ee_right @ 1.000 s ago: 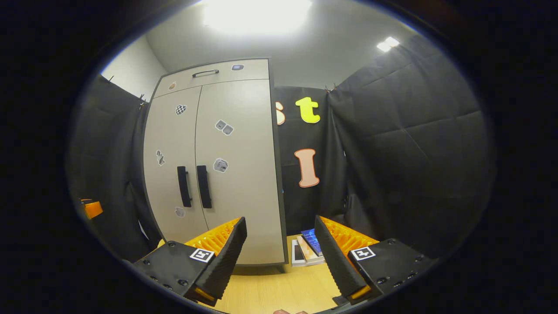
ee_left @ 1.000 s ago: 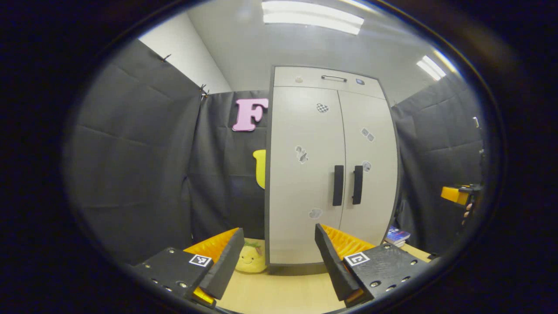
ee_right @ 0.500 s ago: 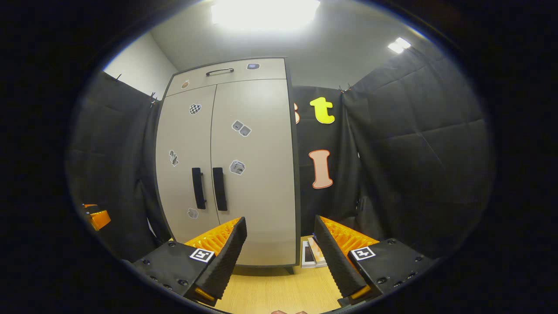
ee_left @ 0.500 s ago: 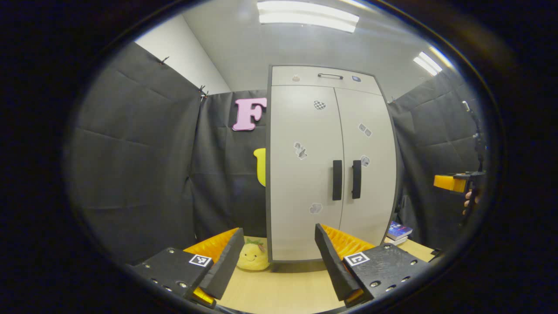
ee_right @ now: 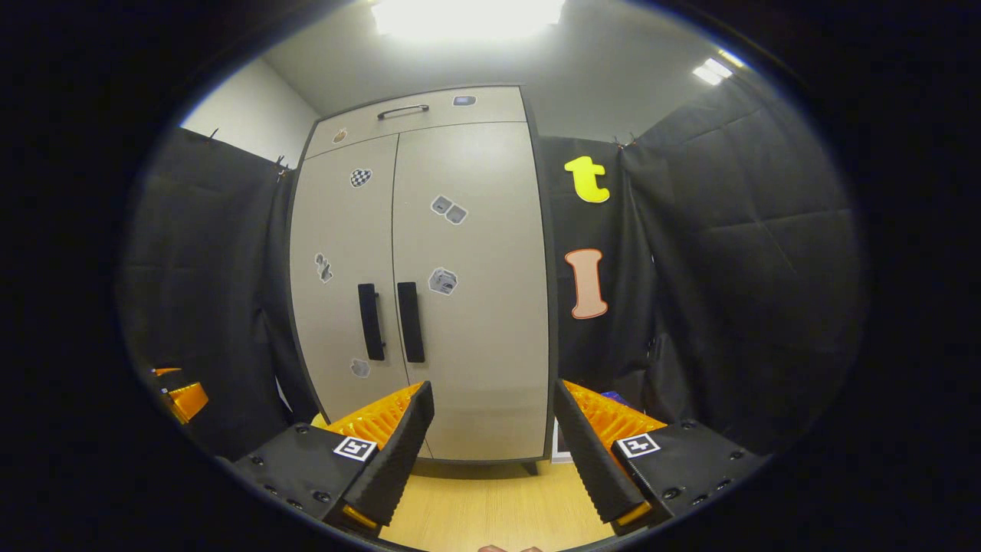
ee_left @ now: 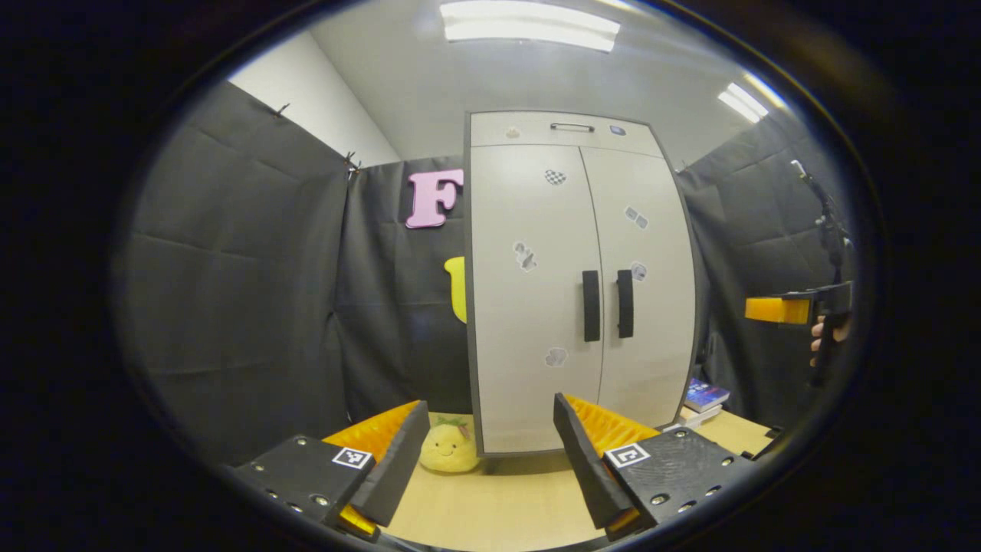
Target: Open the right door of the double-door shoe cabinet with the right hand, and open the left door with the left hand.
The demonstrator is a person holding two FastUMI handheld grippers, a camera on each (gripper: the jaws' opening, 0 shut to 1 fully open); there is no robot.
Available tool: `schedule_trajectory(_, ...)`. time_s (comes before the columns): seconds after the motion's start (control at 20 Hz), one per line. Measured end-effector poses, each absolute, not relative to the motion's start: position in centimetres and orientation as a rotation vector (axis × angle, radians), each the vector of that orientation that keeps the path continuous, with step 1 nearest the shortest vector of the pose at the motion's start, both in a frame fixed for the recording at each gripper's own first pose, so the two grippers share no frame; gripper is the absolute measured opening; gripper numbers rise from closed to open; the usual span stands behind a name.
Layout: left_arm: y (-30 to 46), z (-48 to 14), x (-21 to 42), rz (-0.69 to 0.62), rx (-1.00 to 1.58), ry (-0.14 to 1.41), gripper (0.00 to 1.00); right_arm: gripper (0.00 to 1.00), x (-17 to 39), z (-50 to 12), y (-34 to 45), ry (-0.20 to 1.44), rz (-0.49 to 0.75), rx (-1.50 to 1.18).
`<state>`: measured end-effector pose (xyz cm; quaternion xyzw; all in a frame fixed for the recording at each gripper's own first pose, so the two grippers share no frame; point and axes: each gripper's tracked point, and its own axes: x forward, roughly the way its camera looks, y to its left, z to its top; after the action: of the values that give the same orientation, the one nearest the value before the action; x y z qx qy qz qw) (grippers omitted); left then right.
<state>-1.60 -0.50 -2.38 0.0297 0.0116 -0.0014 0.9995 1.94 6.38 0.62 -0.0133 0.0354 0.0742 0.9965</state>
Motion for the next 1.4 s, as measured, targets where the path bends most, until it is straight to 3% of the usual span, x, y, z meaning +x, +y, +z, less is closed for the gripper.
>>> schedule_trajectory(0.2, -0.6, -2.9, -1.6, -0.01, 0.042, 0.036, 0.93, 0.98, 2.8, 1.3, 7.9, 0.07, 0.173, -0.013)
schedule_trajectory(0.25, -0.6, -3.1, -1.6, -0.01, 0.04, 0.039, 0.93, 0.92, 3.3, 1.8, 8.6, 0.066, 0.183, -0.01)
schedule_trajectory(0.45, -0.5, -4.2, -1.5, -0.01, 0.026, 0.062, 0.93, 0.98, 4.9, 3.9, 11.5, 0.028, 0.229, -0.009)
schedule_trajectory(0.5, -0.4, -4.3, -1.7, -0.009, 0.02, 0.064, 0.94, 0.92, 5.5, 4.6, 12.1, 0.012, 0.237, -0.015)
schedule_trajectory(0.6, 0.0, -4.7, -1.9, -0.002, 0.01, 0.072, 0.94, 0.92, 6.8, 5.4, 13.2, -0.011, 0.246, -0.023)
schedule_trajectory(0.65, 0.3, -4.9, -2.0, 0.004, 0.009, 0.075, 0.93, 0.98, 7.5, 5.6, 13.7, -0.017, 0.25, -0.021)
schedule_trajectory(1.4, 4.6, -7.2, -1.2, 0.081, -0.009, 0.123, 0.94, 0.98, 17.7, 5.6, 19.8, 0.023, 0.262, 0.04)
